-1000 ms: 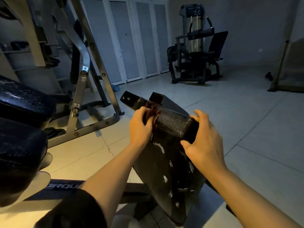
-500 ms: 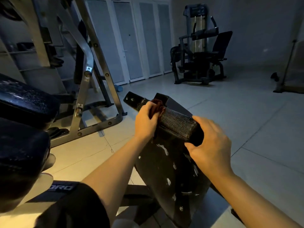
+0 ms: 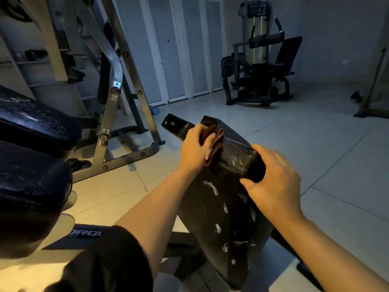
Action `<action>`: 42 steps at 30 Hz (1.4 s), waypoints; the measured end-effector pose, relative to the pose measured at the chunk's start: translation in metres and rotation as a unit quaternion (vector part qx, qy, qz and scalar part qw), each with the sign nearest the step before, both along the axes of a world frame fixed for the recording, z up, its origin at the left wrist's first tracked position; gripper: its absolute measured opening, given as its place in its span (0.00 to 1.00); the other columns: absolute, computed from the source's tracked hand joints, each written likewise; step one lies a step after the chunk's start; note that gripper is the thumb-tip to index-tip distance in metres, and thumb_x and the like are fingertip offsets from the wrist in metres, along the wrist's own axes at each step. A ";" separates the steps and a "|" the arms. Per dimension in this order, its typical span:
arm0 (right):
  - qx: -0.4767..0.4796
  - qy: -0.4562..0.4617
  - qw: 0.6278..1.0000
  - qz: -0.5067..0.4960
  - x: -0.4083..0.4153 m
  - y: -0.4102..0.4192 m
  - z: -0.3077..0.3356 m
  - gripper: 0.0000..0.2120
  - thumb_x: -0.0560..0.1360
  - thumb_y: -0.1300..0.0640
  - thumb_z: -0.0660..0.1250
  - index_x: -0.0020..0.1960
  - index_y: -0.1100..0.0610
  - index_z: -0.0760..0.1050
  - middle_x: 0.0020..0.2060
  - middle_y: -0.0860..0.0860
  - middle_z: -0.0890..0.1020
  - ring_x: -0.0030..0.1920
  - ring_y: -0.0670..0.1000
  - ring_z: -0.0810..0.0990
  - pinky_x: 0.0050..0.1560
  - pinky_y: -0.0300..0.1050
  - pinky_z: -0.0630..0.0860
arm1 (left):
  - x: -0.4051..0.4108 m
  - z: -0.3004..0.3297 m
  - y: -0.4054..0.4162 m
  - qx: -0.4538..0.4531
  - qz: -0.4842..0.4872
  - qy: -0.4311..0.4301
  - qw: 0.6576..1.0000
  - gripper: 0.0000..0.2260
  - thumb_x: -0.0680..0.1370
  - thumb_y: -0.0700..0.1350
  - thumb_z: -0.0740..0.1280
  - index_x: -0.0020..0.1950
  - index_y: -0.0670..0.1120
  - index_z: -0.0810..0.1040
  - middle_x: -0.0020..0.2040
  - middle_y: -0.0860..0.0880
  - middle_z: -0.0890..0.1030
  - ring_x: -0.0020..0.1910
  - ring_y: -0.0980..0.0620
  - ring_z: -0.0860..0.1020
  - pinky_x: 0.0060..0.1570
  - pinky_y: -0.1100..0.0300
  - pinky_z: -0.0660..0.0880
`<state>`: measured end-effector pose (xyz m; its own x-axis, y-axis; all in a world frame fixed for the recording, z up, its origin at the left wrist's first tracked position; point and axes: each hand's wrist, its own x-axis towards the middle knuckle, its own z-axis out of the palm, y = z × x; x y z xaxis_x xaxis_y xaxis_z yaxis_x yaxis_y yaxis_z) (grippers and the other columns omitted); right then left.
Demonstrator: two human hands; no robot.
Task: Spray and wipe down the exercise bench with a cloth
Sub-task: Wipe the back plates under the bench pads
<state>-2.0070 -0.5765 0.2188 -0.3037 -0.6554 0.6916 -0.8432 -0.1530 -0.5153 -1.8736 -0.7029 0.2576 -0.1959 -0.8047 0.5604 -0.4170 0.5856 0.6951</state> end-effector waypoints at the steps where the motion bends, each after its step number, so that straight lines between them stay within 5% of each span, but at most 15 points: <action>1: -0.004 0.004 1.000 -0.003 0.000 0.000 0.000 0.36 0.61 0.60 0.81 0.67 0.57 0.73 0.58 0.54 0.80 0.59 0.56 0.78 0.56 0.46 0.71 | -0.004 0.001 0.004 -0.006 0.009 -0.010 1.000 0.05 0.80 0.43 0.63 0.54 0.45 0.74 0.55 0.48 0.77 0.53 0.53 0.75 0.58 0.48 0.74; 4: -0.036 -0.003 0.999 0.009 0.001 -0.001 -0.001 0.31 0.64 0.62 0.78 0.65 0.58 0.74 0.56 0.53 0.81 0.56 0.54 0.79 0.56 0.47 0.75 | -0.017 -0.009 0.052 -0.088 -0.075 -0.023 0.993 0.04 0.79 0.44 0.65 0.53 0.47 0.75 0.51 0.53 0.77 0.53 0.59 0.75 0.58 0.57 0.73; 7: -0.036 -0.005 0.999 0.018 -0.003 -0.001 -0.001 0.29 0.66 0.63 0.75 0.66 0.58 0.73 0.56 0.53 0.81 0.56 0.54 0.79 0.55 0.49 0.78 | -0.014 -0.023 0.082 -0.188 -0.148 -0.051 0.970 0.12 0.76 0.43 0.68 0.59 0.47 0.76 0.58 0.51 0.78 0.63 0.56 0.73 0.65 0.56 0.70; 9: -0.022 0.012 1.000 0.014 -0.006 -0.001 0.000 0.31 0.65 0.61 0.77 0.67 0.56 0.72 0.57 0.52 0.80 0.58 0.54 0.78 0.56 0.49 0.76 | -0.005 -0.019 0.064 -0.203 -0.152 -0.079 0.964 0.14 0.76 0.39 0.68 0.61 0.46 0.75 0.59 0.50 0.78 0.62 0.55 0.74 0.64 0.58 0.71; 13: 0.013 0.008 1.000 0.004 -0.004 0.004 0.005 0.38 0.63 0.57 0.81 0.70 0.55 0.71 0.62 0.53 0.79 0.62 0.55 0.77 0.61 0.51 0.74 | 0.026 -0.009 0.014 -0.088 0.075 -0.037 0.993 0.12 0.75 0.35 0.68 0.57 0.44 0.76 0.55 0.47 0.78 0.57 0.50 0.76 0.59 0.58 0.73; 16: 0.027 0.005 1.000 0.000 -0.001 0.006 0.007 0.39 0.64 0.57 0.80 0.71 0.55 0.69 0.64 0.53 0.77 0.64 0.54 0.75 0.62 0.50 0.73 | 0.044 0.005 0.000 -0.022 0.243 0.076 0.967 0.14 0.74 0.36 0.70 0.58 0.44 0.74 0.56 0.44 0.78 0.58 0.46 0.75 0.54 0.60 0.69; 18: 0.027 0.005 1.000 -0.002 0.000 0.005 0.007 0.38 0.65 0.57 0.80 0.71 0.55 0.69 0.64 0.53 0.77 0.64 0.54 0.75 0.61 0.50 0.74 | 0.028 0.015 0.011 -0.049 0.203 0.081 0.975 0.18 0.75 0.40 0.71 0.63 0.44 0.72 0.60 0.46 0.75 0.61 0.49 0.73 0.57 0.61 0.69; 21: 0.025 0.013 1.000 -0.009 0.000 0.003 0.006 0.37 0.64 0.57 0.80 0.70 0.54 0.70 0.61 0.51 0.78 0.62 0.53 0.76 0.59 0.49 0.75 | -0.017 0.009 0.048 -0.066 0.011 0.037 0.997 0.19 0.80 0.47 0.64 0.71 0.47 0.68 0.66 0.49 0.74 0.64 0.56 0.71 0.66 0.55 0.71; 24: 0.008 0.012 1.000 -0.002 -0.001 0.002 0.005 0.34 0.64 0.57 0.80 0.68 0.54 0.72 0.59 0.50 0.80 0.60 0.52 0.77 0.57 0.47 0.75 | -0.027 -0.005 0.067 -0.152 -0.070 -0.004 0.986 0.18 0.81 0.47 0.61 0.72 0.49 0.69 0.68 0.51 0.75 0.67 0.61 0.69 0.70 0.57 0.67; 27: 0.004 0.019 1.000 0.001 -0.002 0.001 0.005 0.35 0.65 0.57 0.80 0.69 0.54 0.71 0.60 0.50 0.79 0.61 0.52 0.76 0.57 0.45 0.74 | -0.014 -0.012 0.034 -0.187 -0.018 -0.129 0.974 0.18 0.80 0.57 0.56 0.67 0.55 0.75 0.70 0.51 0.71 0.74 0.49 0.62 0.74 0.44 0.57; 29: 0.011 0.022 1.000 -0.002 -0.003 0.002 0.005 0.35 0.65 0.56 0.80 0.69 0.54 0.71 0.59 0.51 0.79 0.60 0.53 0.76 0.55 0.45 0.74 | -0.010 -0.013 0.018 -0.142 -0.007 -0.120 0.982 0.17 0.80 0.59 0.55 0.65 0.59 0.74 0.65 0.54 0.73 0.71 0.47 0.65 0.71 0.38 0.58; 31: 0.010 0.023 1.000 -0.005 -0.003 0.002 0.005 0.35 0.64 0.57 0.80 0.69 0.55 0.71 0.59 0.51 0.79 0.60 0.53 0.77 0.54 0.45 0.75 | -0.017 -0.013 0.025 -0.113 -0.028 -0.037 0.992 0.12 0.80 0.53 0.60 0.62 0.55 0.76 0.59 0.55 0.75 0.65 0.53 0.71 0.66 0.46 0.68; 34: 0.001 0.025 1.000 -0.004 -0.003 0.000 0.003 0.33 0.64 0.57 0.80 0.66 0.56 0.73 0.57 0.51 0.80 0.58 0.53 0.79 0.53 0.43 0.75 | -0.026 -0.019 0.058 -0.122 -0.046 0.020 0.991 0.10 0.79 0.47 0.64 0.59 0.52 0.79 0.61 0.52 0.77 0.65 0.62 0.70 0.64 0.63 0.68; 38: -0.005 0.020 1.000 -0.007 -0.002 -0.002 0.002 0.33 0.63 0.58 0.81 0.66 0.57 0.74 0.56 0.51 0.80 0.56 0.53 0.79 0.52 0.44 0.75 | -0.009 -0.028 0.054 -0.178 -0.132 -0.016 0.975 0.12 0.79 0.43 0.63 0.61 0.48 0.79 0.63 0.49 0.75 0.64 0.53 0.73 0.62 0.53 0.74; 42: 0.005 0.017 1.000 -0.010 -0.001 0.001 0.004 0.37 0.63 0.58 0.81 0.69 0.57 0.72 0.60 0.52 0.79 0.60 0.54 0.77 0.54 0.43 0.70 | 0.005 -0.007 -0.005 -0.072 0.013 0.000 0.997 0.11 0.79 0.39 0.65 0.60 0.47 0.79 0.58 0.51 0.75 0.58 0.53 0.74 0.62 0.48 0.74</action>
<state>-2.0085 -0.5757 0.2229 -0.2934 -0.6567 0.6947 -0.8630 -0.1307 -0.4881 -1.8685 -0.7080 0.2503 -0.1769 -0.7207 0.6703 -0.4335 0.6685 0.6043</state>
